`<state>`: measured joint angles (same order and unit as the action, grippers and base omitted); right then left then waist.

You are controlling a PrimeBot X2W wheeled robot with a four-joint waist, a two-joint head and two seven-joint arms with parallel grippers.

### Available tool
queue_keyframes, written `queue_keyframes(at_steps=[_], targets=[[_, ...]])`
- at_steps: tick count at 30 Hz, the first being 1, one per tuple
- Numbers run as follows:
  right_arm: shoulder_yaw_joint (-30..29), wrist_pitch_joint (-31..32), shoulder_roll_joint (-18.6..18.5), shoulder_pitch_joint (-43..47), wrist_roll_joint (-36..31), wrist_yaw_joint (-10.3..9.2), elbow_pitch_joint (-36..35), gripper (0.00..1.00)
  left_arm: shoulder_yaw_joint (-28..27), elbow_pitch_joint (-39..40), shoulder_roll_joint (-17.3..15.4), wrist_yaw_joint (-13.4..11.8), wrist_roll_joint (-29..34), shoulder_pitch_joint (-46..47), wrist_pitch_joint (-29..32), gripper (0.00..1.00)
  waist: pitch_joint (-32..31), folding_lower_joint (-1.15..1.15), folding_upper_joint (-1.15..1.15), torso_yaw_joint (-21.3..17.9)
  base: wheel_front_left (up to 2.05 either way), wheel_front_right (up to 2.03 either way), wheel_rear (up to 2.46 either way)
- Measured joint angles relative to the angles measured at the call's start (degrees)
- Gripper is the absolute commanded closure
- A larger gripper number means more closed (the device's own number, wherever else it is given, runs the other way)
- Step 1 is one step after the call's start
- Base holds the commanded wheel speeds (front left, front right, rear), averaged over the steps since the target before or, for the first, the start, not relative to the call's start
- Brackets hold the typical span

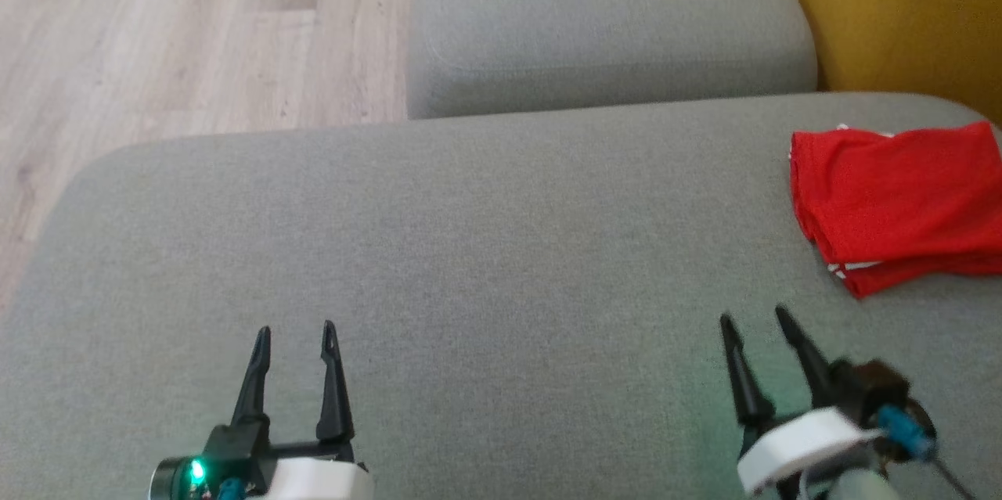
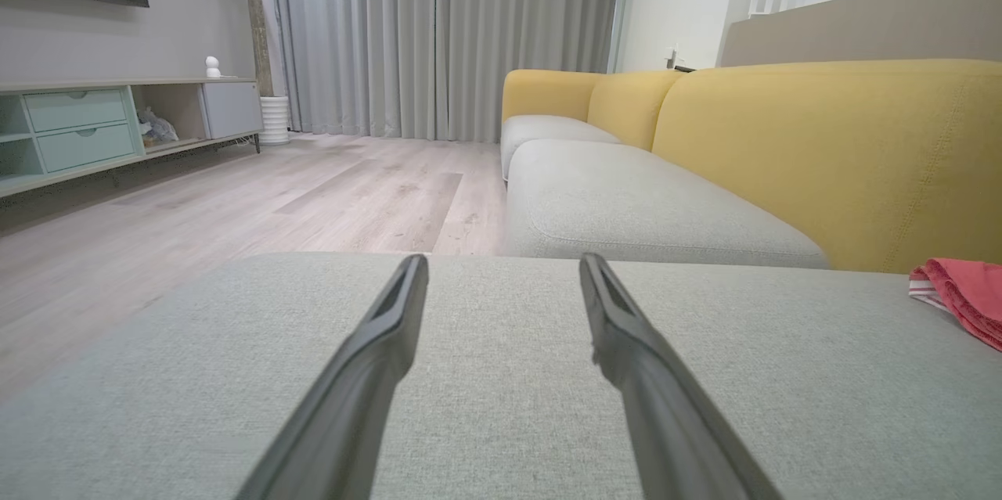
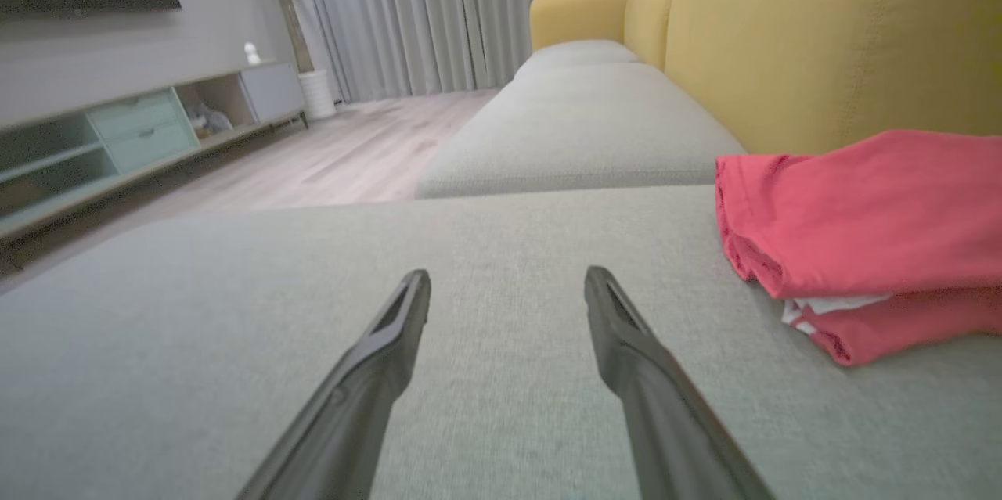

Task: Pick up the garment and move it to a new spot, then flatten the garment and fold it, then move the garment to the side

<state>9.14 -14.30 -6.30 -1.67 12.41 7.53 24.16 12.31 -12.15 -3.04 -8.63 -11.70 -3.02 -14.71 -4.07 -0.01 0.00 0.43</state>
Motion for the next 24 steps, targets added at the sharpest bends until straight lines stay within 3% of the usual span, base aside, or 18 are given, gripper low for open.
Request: queue_keyframes(at_steps=[6, 21, 22, 24], targets=[[-1.0, 0.0, 1.8, 2.4, -3.2, 0.00, -2.5, 0.00, -1.6, 0.0, 0.0, 0.4, 1.2, -1.7, 0.0, 0.00, -1.5, 0.00, 0.00, 0.5, 0.00, 0.00, 0.00], [-2.5, 0.0, 3.3, 3.7, -2.7, 0.00, -3.9, 0.00, -3.1, 0.0, 0.0, 1.1, 2.7, -2.3, 0.0, 0.00, -1.8, 0.02, 0.00, -1.3, 0.00, 0.00, 0.00], [-2.4, 0.0, 3.4, 3.8, -2.7, 0.00, -3.2, 1.00, -3.0, -0.8, 0.0, 1.1, 2.7, -2.3, 0.0, 1.00, -1.8, 0.01, 0.00, -1.3, 0.00, 0.00, 0.00], [-2.4, 0.2, 3.4, 4.7, -2.7, 0.00, -1.4, 1.00, -2.9, -2.7, 0.1, 1.1, 2.7, -2.9, 0.0, 1.00, -1.8, 0.02, 0.00, -1.3, 0.00, 0.00, 0.00]])
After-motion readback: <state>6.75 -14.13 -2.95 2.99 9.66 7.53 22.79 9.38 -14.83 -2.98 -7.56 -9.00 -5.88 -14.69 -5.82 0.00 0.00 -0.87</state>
